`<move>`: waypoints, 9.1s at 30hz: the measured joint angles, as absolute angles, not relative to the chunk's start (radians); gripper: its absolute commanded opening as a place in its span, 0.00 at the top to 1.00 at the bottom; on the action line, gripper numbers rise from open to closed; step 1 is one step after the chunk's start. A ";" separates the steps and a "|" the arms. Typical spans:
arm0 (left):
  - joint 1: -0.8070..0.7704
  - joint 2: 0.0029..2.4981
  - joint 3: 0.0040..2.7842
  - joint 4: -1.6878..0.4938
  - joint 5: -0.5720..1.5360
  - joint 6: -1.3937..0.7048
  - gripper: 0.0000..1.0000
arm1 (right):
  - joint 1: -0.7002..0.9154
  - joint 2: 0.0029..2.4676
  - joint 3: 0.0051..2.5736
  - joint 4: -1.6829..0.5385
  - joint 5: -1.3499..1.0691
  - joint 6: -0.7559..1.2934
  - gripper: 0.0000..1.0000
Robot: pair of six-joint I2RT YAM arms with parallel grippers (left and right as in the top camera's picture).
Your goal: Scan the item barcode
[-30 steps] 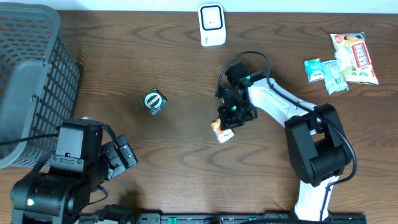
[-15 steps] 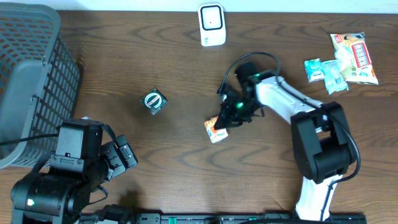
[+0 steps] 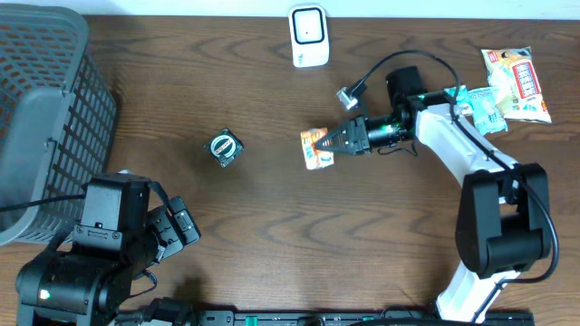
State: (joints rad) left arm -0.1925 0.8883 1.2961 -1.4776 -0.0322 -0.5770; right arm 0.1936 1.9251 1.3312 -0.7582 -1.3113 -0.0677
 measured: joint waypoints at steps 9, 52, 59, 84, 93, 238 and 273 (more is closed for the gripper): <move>-0.192 0.888 1.296 -1.478 -0.032 -0.577 0.02 | 0.194 1.912 1.331 -0.647 -1.489 -0.039 0.99; -0.192 0.888 1.296 -1.478 -0.032 -0.577 0.02 | 0.194 1.912 1.331 -0.514 -1.518 0.087 0.99; -0.193 0.888 1.296 -1.478 -0.032 -0.577 0.03 | 0.230 1.912 1.331 -0.567 -1.239 0.113 0.99; -0.192 0.888 1.296 -1.478 -0.032 -0.577 0.03 | 0.416 2.099 2.005 -0.762 0.125 -0.091 0.99; -0.192 0.888 1.296 -1.477 -0.032 -0.577 0.02 | 0.438 2.318 2.018 -0.299 0.369 -0.524 0.99; -0.193 0.888 1.296 -1.478 -0.032 -0.577 0.02 | 0.835 2.440 2.007 -0.623 -0.096 -0.093 0.07; -0.193 0.888 1.296 -1.478 -0.032 -0.577 0.02 | 0.801 2.378 2.012 -0.856 -0.244 0.228 0.56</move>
State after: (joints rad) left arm -0.1928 0.8883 1.2961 -1.4776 -0.0319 -0.5770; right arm 0.8005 2.3783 2.0125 -0.8558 -0.2436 0.2276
